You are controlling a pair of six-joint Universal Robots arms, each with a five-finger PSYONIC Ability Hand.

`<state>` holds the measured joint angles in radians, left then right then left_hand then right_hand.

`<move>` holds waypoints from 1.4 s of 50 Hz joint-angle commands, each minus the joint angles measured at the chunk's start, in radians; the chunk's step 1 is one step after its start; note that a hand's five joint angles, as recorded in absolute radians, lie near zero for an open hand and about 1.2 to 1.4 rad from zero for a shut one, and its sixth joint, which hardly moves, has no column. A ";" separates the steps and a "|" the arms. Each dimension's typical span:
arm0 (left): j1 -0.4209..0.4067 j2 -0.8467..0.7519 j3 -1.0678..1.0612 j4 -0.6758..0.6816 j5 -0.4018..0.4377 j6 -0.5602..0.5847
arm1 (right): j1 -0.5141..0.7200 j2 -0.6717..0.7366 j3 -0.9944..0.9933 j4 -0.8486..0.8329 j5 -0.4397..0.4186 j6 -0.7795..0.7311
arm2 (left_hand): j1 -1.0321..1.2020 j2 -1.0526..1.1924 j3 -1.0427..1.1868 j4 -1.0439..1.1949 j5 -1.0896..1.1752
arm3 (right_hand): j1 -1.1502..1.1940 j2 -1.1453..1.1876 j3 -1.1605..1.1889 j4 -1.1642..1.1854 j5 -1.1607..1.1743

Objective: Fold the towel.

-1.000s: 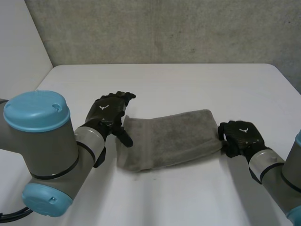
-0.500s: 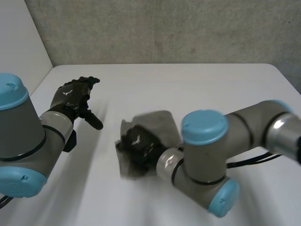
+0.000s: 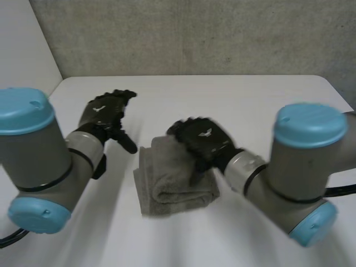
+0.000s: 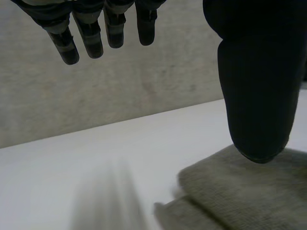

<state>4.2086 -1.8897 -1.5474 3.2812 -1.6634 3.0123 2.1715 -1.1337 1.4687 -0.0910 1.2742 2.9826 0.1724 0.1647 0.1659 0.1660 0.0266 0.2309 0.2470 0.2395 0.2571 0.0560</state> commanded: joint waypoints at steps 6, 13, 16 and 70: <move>-0.179 -0.216 0.190 -0.009 0.001 0.005 | -0.142 0.038 -0.056 0.122 0.007 0.200 | 0.006 0.014 0.012 0.012 -0.023 | -0.056 -0.073 -0.065 -0.083 -0.056; -0.187 -0.328 0.213 -0.041 -0.010 0.008 | -0.145 0.116 -0.103 0.148 0.047 0.162 | 0.009 0.017 0.015 0.015 -0.020 | -0.056 -0.073 -0.065 -0.083 -0.056; -0.185 -0.331 0.196 -0.054 -0.013 0.008 | -0.136 0.144 -0.123 0.149 0.047 0.124 | 0.009 0.017 0.015 0.015 -0.020 | -0.056 -0.073 -0.065 -0.083 -0.056; -0.033 0.187 0.217 -0.214 -0.108 0.117 | -0.180 -0.250 -0.218 0.195 0.372 -0.014 | 0.002 0.010 0.009 0.009 -0.027 | -0.056 -0.073 -0.065 -0.083 -0.056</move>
<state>4.1357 -1.7564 -1.4022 3.1740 -1.7740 3.1291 2.0567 -1.3222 1.2421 0.0664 1.5999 2.9729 0.1679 0.1635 0.1659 0.1660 0.0245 0.2208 0.2470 0.2395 0.2572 0.0560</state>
